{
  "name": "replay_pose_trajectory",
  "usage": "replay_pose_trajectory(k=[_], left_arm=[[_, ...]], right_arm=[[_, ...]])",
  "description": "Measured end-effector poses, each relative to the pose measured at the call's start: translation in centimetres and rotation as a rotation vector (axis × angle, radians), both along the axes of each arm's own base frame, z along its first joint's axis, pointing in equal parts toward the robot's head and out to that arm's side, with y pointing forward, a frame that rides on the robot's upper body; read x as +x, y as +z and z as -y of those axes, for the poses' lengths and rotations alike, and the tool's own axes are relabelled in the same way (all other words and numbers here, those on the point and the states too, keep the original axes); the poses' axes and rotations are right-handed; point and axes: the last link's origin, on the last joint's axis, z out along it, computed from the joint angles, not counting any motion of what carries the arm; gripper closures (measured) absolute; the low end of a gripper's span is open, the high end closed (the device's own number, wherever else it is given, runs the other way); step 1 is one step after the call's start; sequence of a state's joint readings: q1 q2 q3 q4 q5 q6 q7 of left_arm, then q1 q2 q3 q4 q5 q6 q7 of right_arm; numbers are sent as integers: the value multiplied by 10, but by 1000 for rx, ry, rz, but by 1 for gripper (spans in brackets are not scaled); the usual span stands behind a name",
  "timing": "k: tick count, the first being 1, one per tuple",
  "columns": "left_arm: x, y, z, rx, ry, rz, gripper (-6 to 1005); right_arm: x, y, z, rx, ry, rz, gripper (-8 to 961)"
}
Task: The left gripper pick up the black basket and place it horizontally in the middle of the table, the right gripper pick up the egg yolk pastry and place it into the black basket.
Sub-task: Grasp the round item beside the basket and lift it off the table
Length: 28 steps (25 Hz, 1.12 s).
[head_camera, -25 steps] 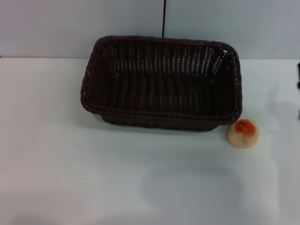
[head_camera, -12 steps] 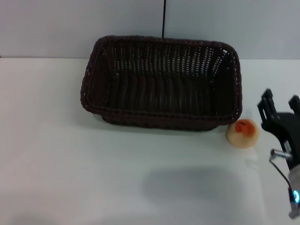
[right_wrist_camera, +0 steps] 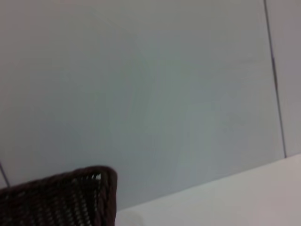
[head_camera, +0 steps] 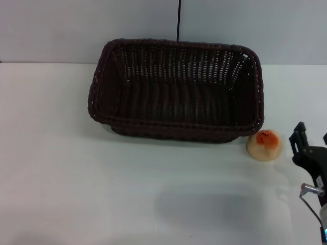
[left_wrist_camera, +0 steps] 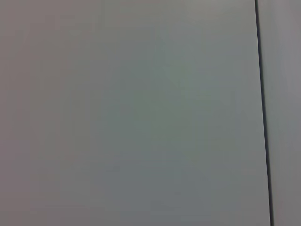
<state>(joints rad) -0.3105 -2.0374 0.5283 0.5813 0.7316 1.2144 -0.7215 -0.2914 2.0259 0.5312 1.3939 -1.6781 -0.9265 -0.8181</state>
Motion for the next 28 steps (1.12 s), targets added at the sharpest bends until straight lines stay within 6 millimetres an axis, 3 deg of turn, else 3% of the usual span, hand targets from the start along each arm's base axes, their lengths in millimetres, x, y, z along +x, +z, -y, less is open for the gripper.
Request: replay_pose_trajectory(k=[10,28], left_arm=[[2,1,0,8,-9,3,486],[3,2,2,21,-20,19,486]], right_arm=[[10,-11,-5,-92,-5,-13,339],[8,-28,-16,-194,44,-11,340]])
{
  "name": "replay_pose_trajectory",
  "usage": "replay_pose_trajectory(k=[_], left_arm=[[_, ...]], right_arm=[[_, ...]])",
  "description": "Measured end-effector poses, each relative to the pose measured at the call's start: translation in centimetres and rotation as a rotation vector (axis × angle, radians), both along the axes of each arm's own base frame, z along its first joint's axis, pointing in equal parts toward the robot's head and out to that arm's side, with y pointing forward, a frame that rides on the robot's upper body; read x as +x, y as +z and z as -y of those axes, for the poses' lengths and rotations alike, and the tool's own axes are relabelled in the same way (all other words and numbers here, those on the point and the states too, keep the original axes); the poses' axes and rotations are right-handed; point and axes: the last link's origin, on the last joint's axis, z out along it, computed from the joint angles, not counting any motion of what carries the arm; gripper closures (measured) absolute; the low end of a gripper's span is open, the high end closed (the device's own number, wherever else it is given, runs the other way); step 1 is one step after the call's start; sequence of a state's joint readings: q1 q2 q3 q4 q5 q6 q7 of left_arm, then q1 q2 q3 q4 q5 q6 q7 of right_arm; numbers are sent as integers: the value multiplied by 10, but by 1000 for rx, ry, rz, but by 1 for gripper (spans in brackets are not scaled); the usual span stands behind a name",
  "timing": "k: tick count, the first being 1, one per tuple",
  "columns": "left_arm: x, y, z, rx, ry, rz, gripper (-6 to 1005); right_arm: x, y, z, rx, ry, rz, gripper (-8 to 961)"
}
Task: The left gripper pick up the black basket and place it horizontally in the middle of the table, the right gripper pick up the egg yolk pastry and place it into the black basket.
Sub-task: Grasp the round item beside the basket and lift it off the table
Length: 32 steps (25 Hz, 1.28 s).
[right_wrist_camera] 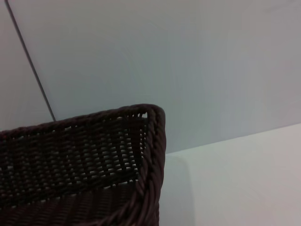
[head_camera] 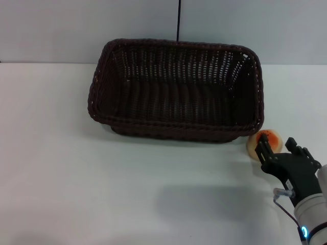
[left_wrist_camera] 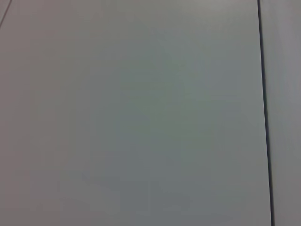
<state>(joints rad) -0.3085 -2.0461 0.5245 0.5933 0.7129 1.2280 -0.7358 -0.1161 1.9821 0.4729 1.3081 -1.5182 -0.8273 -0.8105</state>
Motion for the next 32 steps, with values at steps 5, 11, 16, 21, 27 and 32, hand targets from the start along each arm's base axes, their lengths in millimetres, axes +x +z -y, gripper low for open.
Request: replay_pose_trajectory(k=[5,11,16,21,27,32], left_arm=[[-1,2,2,5,0,-1,486],[-1,3,2,9,0,-1,486],[-1,4,2,15,-2,0,486],[0,4,1,16,-6,0,486],[0,6,1,24,-10,12,486],[0,8,1,28,-11,13,486]], right_arm=[[3,-3,-3,-14,-14,-5,341],[8,-6,-5,-27,-24,-21,341],[10,-9,-7,-40,-26,-33,340],[11,-9,-8,-40,-33,-44,392],[13,-8,-10,-36,-42,-55,522],[13,-7,-10,-30,-43,-51,694]])
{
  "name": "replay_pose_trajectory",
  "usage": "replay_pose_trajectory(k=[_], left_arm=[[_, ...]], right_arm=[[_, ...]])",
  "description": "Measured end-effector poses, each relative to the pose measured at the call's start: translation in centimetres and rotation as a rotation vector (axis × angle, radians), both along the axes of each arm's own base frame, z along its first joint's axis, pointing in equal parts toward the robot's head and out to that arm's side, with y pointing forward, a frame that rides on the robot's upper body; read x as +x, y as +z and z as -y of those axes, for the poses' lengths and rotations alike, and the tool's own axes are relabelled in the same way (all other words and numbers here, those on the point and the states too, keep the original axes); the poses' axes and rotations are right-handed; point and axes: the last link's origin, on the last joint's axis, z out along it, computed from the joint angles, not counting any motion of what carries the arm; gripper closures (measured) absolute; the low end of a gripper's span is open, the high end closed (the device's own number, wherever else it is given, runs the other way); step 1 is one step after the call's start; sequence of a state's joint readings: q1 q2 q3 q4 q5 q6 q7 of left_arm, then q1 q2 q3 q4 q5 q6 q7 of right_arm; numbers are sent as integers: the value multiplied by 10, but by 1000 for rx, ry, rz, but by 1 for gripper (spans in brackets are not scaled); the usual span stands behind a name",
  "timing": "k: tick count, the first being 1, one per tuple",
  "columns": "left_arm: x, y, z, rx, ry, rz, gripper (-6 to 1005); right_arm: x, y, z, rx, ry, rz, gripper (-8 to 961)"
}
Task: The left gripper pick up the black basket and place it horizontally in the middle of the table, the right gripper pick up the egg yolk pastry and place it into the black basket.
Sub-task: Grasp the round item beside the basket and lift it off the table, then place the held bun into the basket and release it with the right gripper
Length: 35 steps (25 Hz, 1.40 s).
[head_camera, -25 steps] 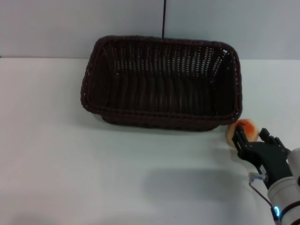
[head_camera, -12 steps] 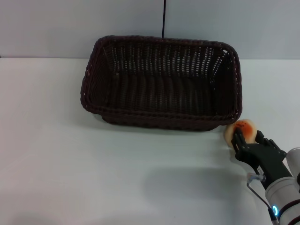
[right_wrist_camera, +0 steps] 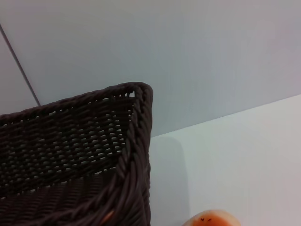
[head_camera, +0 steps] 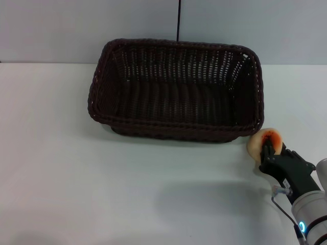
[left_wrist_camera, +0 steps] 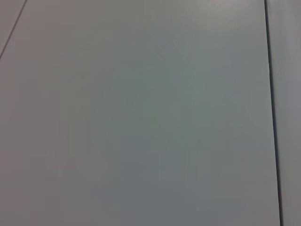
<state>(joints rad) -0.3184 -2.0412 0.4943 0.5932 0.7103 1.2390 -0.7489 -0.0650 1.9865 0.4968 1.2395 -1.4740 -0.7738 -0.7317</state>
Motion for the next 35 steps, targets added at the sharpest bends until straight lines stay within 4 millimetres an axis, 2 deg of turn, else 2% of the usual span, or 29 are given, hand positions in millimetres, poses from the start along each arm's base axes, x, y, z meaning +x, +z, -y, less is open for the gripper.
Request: replay_pose_trajectory(k=[9,22,27,34,35], left_arm=[[1,1,-3,4,-5,3,486],[0,4,-2,16,-2,5,486],[0,4,-2,17,-1,6,486],[0,6,-2,19,0,6,486],[0,6,-2,19,0,6,486]], right_arm=[[2,3,-2,32,-22,20,749],[-1,26,-6,179,-49,143,850],[-13,39,-8,245,-31,232,885],[-46,58,-12,323,60,312,900],[-46,58,-12,323,60,312,901]])
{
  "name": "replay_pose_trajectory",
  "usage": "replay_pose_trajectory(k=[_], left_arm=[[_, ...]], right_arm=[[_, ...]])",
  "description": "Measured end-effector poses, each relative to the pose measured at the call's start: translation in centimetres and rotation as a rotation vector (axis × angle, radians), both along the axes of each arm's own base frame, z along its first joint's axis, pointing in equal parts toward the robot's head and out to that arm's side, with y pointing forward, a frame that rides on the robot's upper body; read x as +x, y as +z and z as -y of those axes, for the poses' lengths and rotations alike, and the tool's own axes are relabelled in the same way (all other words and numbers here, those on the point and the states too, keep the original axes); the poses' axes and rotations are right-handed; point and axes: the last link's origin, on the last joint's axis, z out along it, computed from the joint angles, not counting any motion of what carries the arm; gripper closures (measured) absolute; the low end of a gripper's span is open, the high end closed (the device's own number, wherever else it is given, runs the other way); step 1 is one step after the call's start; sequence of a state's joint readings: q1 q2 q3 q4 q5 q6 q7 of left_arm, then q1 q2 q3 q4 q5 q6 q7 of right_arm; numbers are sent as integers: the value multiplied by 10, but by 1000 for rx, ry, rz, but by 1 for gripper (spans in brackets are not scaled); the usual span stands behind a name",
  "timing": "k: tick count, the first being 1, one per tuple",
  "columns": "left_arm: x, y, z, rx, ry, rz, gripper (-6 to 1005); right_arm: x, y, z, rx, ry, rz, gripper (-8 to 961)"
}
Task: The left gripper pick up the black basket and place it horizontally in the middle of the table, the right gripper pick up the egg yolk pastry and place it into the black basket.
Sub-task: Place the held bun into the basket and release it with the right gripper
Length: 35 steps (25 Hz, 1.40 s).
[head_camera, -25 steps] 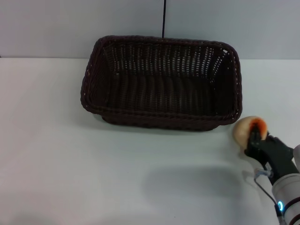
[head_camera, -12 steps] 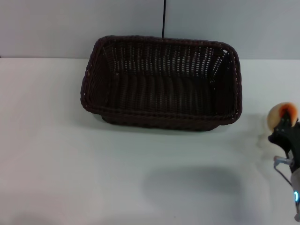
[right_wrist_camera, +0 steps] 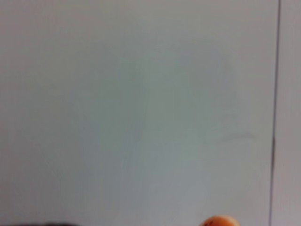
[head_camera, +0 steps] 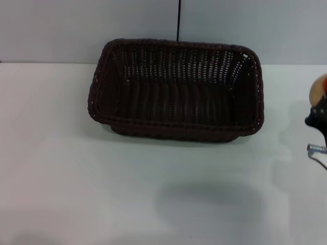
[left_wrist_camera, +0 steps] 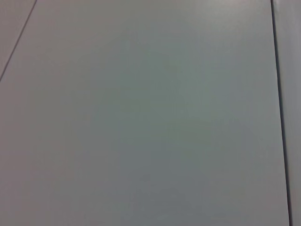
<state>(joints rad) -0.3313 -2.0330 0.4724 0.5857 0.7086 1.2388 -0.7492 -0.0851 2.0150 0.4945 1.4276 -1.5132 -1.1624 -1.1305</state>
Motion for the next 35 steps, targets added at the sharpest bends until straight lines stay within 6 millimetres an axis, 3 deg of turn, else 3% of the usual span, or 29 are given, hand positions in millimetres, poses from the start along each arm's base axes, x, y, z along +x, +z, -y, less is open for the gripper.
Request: replay_pose_trajectory(k=[5,16,20,26,35], left_arm=[[-1,0,0,-1,1,3,486],[-4,-2,3,1,7,15,486],[-3,-4,3,-5,3,22,486],[-3,-5,3,-5,1,24,486],[-2,-5,4,-2,-6,26,486]], right_arm=[[-27,4,-14,8,120,36,904],[-49,-2,-38,-52,228,39,912],[-65,-14,-53,-136,296,10,914],[-81,-28,-58,-196,360,-4,915],[-86,-37,-64,-316,417,-68,842]])
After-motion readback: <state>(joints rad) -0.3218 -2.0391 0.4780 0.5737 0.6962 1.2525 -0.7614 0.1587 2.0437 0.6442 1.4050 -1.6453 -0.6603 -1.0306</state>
